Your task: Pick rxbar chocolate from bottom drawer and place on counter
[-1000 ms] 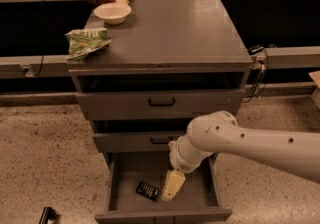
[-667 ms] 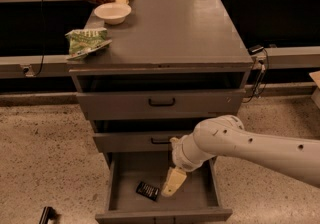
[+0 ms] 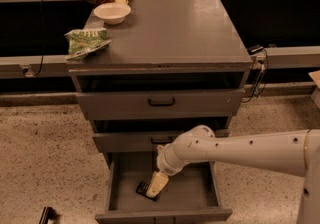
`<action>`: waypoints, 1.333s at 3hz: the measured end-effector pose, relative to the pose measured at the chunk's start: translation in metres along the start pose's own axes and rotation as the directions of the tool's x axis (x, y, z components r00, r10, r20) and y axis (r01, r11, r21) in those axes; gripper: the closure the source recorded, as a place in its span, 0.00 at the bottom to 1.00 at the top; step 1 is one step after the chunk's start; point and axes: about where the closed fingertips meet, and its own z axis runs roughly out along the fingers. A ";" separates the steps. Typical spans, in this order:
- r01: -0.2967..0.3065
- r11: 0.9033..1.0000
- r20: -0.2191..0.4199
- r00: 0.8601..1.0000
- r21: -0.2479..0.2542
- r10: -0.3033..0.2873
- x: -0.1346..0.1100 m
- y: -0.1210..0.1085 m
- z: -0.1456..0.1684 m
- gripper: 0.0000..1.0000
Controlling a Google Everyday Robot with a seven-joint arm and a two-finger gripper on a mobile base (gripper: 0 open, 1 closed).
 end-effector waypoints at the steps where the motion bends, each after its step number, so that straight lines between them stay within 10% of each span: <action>1: -0.031 0.999 0.167 0.986 0.043 0.023 -0.021 -0.008 0.048 0.00; 4: -0.020 0.999 0.221 0.975 0.050 0.008 -0.019 -0.020 0.126 0.00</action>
Offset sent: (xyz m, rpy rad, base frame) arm 0.0164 0.0372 -0.0307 0.1488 -0.0563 -0.0388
